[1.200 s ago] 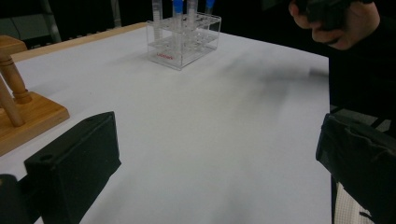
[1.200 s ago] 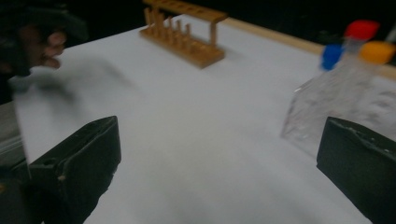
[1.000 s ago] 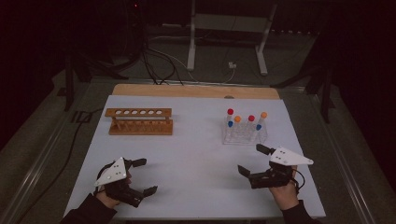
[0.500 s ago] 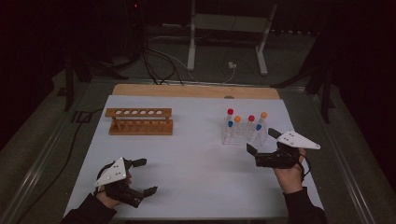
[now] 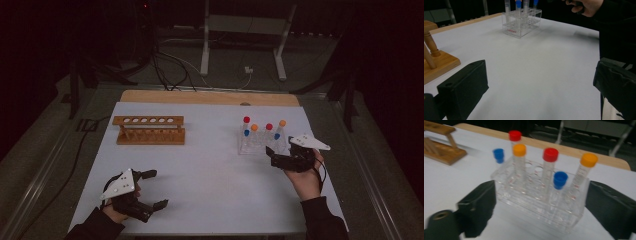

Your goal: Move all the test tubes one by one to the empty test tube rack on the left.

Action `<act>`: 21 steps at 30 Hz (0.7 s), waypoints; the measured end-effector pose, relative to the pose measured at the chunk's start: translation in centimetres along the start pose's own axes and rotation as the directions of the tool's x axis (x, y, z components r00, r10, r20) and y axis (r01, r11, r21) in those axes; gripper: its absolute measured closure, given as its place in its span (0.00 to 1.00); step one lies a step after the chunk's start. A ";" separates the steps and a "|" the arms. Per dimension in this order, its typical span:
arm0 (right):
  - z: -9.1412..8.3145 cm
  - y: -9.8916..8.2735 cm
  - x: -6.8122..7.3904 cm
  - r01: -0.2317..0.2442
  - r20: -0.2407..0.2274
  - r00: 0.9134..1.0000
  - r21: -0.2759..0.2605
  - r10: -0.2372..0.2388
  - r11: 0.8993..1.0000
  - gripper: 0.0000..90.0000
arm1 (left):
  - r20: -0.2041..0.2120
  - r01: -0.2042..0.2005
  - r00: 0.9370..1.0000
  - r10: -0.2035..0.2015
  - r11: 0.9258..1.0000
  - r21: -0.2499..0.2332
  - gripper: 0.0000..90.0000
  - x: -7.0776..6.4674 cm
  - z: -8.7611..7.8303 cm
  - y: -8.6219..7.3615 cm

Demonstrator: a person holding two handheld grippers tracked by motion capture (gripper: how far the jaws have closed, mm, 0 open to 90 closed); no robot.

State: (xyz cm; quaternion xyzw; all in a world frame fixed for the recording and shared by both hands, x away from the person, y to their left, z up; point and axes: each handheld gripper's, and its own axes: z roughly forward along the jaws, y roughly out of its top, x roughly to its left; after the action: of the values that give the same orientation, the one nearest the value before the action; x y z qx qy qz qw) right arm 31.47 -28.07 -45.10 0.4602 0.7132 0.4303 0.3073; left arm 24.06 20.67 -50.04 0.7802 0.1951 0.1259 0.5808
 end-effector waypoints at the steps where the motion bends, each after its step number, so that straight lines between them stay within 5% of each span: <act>1: 0.1 -0.1 -0.1 -0.002 0.012 1.000 0.008 0.002 1.000 0.16 | 0.000 0.000 1.000 0.000 1.000 0.000 0.00 0.0 0.0 0.0; 5: 0.8 -0.3 -0.4 -0.022 0.045 0.999 0.048 0.020 0.999 0.18 | 0.002 0.001 1.000 -0.001 1.000 0.001 0.00 0.0 0.0 0.0; 14: 1.7 -0.3 -0.6 -0.051 0.096 0.995 0.114 0.040 0.992 0.47 | 0.004 -0.001 1.000 0.001 1.000 0.005 0.00 0.0 0.0 0.0; 21: 2.6 -0.1 -0.9 -0.070 0.111 0.992 0.147 0.054 0.987 0.59 | 0.009 -0.005 1.000 0.005 1.000 0.010 0.00 0.0 0.1 0.0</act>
State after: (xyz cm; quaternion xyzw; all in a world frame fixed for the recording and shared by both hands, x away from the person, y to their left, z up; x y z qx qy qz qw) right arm 33.92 -28.08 -46.27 0.5266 0.7115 0.3594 0.2956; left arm 24.04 20.61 -50.08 0.7842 0.1912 0.1231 0.5773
